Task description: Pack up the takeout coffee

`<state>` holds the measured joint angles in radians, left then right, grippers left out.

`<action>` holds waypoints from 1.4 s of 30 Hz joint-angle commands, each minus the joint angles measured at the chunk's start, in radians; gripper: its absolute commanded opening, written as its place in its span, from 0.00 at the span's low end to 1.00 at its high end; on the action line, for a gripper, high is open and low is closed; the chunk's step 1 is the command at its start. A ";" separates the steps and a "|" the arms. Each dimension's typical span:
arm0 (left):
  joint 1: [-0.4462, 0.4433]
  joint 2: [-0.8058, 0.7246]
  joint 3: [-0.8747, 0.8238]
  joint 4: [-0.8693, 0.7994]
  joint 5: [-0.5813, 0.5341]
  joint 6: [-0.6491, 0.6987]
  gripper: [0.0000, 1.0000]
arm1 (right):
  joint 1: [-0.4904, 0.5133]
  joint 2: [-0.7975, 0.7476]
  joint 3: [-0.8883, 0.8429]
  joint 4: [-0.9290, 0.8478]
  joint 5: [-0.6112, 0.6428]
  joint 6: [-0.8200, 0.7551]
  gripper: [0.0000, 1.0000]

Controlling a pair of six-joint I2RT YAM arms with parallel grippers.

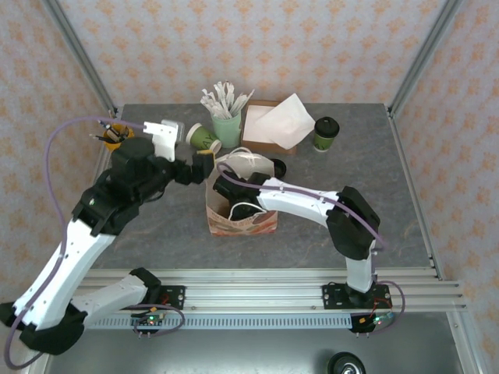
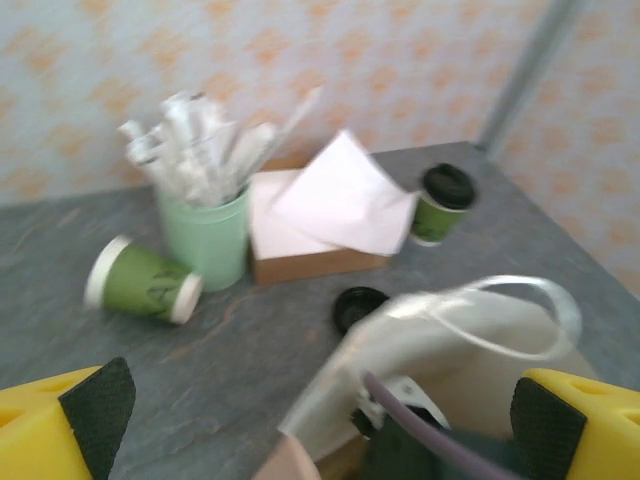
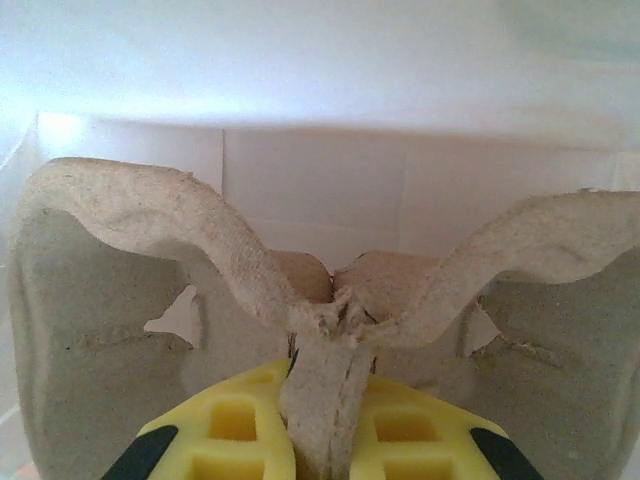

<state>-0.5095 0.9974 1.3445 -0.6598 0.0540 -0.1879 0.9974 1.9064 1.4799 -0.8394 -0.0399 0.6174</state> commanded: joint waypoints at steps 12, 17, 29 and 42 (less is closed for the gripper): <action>0.040 0.110 -0.042 -0.100 -0.025 -0.137 1.00 | 0.006 0.161 -0.021 0.047 -0.002 -0.036 0.07; 0.076 0.116 -0.040 -0.106 0.018 -0.069 1.00 | 0.006 0.202 -0.040 0.022 -0.009 -0.031 0.14; 0.129 0.126 -0.056 -0.069 0.111 -0.023 1.00 | 0.006 0.281 -0.016 -0.068 -0.038 0.003 0.26; 0.132 0.134 -0.062 -0.063 0.195 0.039 0.98 | 0.005 0.182 0.149 -0.077 0.065 -0.049 0.51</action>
<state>-0.3851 1.1282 1.2873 -0.7414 0.2142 -0.1936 0.9989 2.1040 1.5822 -0.8654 -0.0227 0.5838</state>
